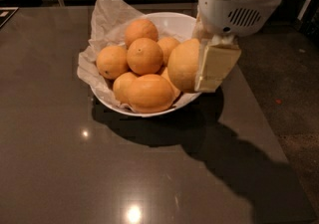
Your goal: Pick orange from white bowl
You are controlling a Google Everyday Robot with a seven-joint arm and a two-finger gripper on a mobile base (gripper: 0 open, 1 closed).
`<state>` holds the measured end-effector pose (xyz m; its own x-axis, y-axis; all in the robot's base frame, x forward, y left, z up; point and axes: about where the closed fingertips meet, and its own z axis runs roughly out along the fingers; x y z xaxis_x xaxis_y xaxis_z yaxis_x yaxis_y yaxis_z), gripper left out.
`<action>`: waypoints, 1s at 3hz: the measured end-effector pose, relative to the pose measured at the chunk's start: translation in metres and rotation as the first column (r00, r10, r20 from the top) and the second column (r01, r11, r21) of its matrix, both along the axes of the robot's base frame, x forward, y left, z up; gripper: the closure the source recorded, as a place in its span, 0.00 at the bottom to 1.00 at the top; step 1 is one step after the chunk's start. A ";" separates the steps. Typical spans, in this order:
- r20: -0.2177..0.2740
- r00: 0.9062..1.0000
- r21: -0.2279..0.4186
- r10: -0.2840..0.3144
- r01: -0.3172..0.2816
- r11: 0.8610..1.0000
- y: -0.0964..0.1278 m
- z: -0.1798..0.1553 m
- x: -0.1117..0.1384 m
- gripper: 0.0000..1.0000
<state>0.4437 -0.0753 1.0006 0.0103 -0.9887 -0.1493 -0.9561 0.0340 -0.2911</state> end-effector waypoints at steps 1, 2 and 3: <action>0.017 1.000 0.007 0.007 -0.008 1.000 0.004 0.005 -0.001 1.00; 0.057 0.997 0.016 0.045 -0.046 0.999 0.012 0.032 -0.046 1.00; 0.057 0.997 0.016 0.045 -0.046 0.999 0.012 0.032 -0.046 1.00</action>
Offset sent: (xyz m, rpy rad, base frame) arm -0.0654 0.0109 0.0359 0.0088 -0.0451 0.0728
